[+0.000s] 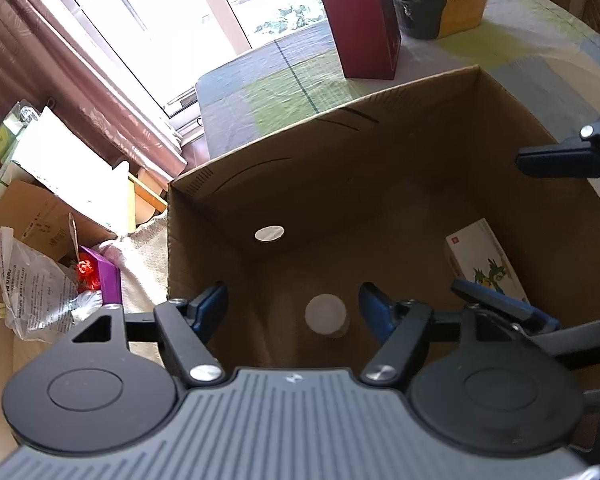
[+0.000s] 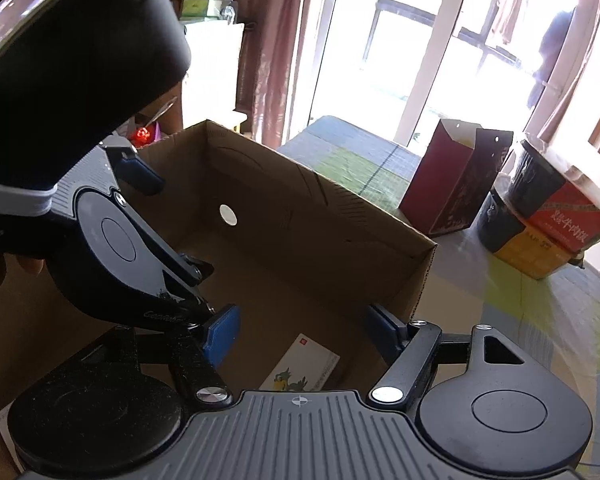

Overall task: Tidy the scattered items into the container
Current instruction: 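Open both tools to drop the bottle and box into the cardboard box, then withdraw both tools from the cardboard box back over the table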

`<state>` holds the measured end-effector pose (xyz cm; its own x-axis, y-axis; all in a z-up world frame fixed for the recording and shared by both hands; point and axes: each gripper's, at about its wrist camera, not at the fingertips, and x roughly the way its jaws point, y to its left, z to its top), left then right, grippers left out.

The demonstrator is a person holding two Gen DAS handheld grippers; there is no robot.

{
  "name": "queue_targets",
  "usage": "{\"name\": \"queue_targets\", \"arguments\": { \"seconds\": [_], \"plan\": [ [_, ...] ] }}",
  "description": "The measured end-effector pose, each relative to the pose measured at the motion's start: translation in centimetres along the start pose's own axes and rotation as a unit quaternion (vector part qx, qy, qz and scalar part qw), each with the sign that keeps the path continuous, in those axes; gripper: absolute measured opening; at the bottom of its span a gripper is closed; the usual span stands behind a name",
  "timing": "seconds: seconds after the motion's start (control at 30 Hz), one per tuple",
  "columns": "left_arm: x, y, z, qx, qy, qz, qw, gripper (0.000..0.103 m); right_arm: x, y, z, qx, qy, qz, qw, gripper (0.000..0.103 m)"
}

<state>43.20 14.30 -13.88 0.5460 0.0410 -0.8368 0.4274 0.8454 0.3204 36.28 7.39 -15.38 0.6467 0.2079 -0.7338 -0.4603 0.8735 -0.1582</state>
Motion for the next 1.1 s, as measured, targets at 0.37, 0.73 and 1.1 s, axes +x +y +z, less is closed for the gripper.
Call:
{"name": "queue_targets", "arguments": {
  "seconds": [0.37,0.73,1.1],
  "plan": [
    [-2.5,0.0,-1.6,-0.015,0.002,0.0,0.9999,0.075,-2.9,0.1,-0.3,0.016,0.0,0.026,1.0,0.076],
    [-6.1,-0.5,-2.9,-0.023,0.011,0.01,0.9996,0.08,-6.6,0.2,-0.5,0.038,0.0,0.042,0.998,0.093],
    [-10.3,-0.6,-4.6,-0.063,0.015,0.009,0.9978,0.09,-10.7,0.0,-1.1,0.067,-0.002,0.071,0.995,0.093]
  ]
}}
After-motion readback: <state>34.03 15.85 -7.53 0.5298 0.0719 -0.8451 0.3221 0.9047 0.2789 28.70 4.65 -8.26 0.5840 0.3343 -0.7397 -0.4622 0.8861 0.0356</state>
